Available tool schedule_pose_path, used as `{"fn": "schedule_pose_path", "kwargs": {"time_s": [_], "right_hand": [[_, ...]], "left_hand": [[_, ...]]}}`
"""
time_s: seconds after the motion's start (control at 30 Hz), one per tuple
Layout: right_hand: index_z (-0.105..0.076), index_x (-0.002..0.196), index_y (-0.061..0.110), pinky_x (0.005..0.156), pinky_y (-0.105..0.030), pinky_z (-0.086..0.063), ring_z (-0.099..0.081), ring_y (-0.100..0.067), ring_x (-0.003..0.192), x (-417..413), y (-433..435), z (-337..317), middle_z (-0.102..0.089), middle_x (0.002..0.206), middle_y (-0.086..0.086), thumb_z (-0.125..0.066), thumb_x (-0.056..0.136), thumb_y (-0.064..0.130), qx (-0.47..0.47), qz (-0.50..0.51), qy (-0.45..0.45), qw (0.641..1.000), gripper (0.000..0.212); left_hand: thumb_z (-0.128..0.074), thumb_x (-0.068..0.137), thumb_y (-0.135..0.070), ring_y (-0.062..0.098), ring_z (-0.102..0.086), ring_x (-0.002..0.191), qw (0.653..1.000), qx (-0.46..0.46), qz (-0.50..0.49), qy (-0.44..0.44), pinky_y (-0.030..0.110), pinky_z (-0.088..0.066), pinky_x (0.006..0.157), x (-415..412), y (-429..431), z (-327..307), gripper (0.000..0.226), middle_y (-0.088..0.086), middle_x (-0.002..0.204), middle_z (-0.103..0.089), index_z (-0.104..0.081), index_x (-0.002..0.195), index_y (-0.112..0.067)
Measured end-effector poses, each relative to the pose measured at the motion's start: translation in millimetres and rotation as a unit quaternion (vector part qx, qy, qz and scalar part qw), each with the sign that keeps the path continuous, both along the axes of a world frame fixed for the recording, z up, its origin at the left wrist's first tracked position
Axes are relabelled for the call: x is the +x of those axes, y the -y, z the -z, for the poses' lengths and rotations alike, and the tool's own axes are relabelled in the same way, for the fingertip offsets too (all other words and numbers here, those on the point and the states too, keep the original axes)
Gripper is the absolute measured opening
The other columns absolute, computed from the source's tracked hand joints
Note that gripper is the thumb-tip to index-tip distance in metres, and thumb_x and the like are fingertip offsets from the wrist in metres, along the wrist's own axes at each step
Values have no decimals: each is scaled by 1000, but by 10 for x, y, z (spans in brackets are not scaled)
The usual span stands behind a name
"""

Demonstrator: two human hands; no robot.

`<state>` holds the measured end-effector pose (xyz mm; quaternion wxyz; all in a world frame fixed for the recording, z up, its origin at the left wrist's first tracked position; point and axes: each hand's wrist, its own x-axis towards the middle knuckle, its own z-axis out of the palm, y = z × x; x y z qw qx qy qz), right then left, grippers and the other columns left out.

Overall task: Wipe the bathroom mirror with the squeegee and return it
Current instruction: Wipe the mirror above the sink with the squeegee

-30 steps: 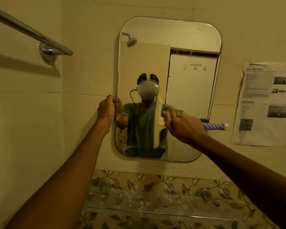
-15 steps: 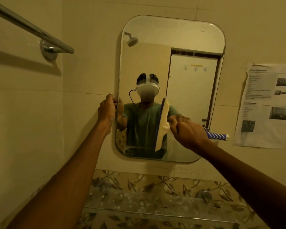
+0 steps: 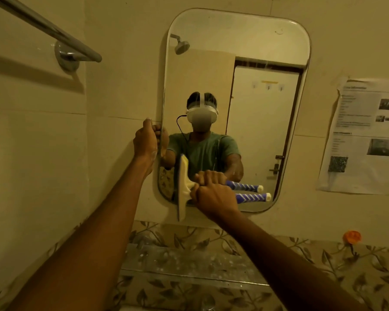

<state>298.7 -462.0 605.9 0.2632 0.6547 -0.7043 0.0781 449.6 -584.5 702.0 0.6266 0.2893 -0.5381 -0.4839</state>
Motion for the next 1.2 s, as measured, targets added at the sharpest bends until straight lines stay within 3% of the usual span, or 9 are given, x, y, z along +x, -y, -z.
{"fn": "schedule_pose_path", "kwargs": {"time_s": [0.1, 0.23, 0.37, 0.47, 0.53, 0.73, 0.97, 1.1, 1.2], "right_hand": [[-45, 130, 19, 73, -34, -53, -59, -22, 102, -565, -369, 34, -52, 126, -8, -34, 103, 41, 22, 48, 44, 998, 37], [-55, 91, 20, 62, -28, -53, -61, -14, 66, -894, -685, 96, -49, 66, 8, -27, 105, 39, 4, 120, 6, 993, 37], [-55, 100, 23, 50, -21, -42, -47, -6, 53, -442, -390, 44, -52, 70, 5, -24, 105, 42, 12, 12, 4, 1000, 36], [-58, 83, 21, 48, -23, -35, -51, -10, 52, 71, -29, 33, -48, 62, 5, -22, 105, 44, -2, -33, -2, 999, 47], [-59, 90, 17, 54, -30, -46, -57, -17, 60, 313, 118, 21, -52, 68, 2, -28, 105, 41, -13, -30, -14, 999, 43], [-52, 116, 18, 71, -34, -48, -56, -21, 92, -244, -128, 22, -52, 118, -6, -34, 102, 42, 26, 13, 31, 999, 33], [-58, 90, 22, 62, -25, -42, -55, -10, 68, -692, -494, 85, -55, 79, 6, -21, 104, 44, 11, 91, 34, 995, 45], [-58, 109, 18, 62, -30, -48, -60, -18, 83, -299, -120, -156, -61, 103, -3, -21, 104, 42, -67, 6, 0, 998, 44], [-55, 119, 13, 83, -37, -48, -58, -28, 107, -100, 145, -447, -58, 123, -11, -25, 103, 42, -120, 9, 3, 993, 45]], "left_hand": [[-30, 97, -46, 31, -68, 96, 1000, -4, 0, -1, 55, -52, 92, -14, 12, 0, 50, 9, 90, -72, -70, 81, -21], [-29, 98, -43, 30, -66, 99, 999, -24, -23, 9, 54, -51, 94, -58, 2, 7, 46, 15, 100, -71, -67, 83, -22], [-29, 96, -43, 29, -65, 99, 999, -20, -30, 10, 52, -50, 95, -67, -35, -7, 46, 11, 98, -71, -67, 78, -25], [-28, 92, -49, 30, -66, 97, 1000, -10, -24, 14, 54, -51, 93, -39, -26, -8, 50, 13, 98, -71, -69, 80, -23], [-27, 95, -48, 30, -66, 96, 1000, -5, -20, 11, 54, -52, 93, -26, -31, -7, 51, 13, 97, -71, -69, 81, -22], [-28, 98, -47, 30, -68, 94, 1000, 0, -8, 0, 53, -53, 91, -20, -11, 6, 52, 7, 85, -71, -68, 76, -21], [-27, 100, -42, 28, -65, 100, 999, -19, -38, 5, 48, -51, 96, -74, -62, 2, 48, 12, 99, -69, -65, 79, -22], [-27, 100, -41, 29, -65, 99, 999, -16, -39, 12, 49, -51, 95, -65, -96, -10, 50, 14, 100, -70, -68, 87, -16], [-27, 99, -44, 29, -65, 99, 999, -10, -40, 17, 50, -51, 95, -49, -92, -11, 49, 13, 99, -70, -66, 79, -22]]}}
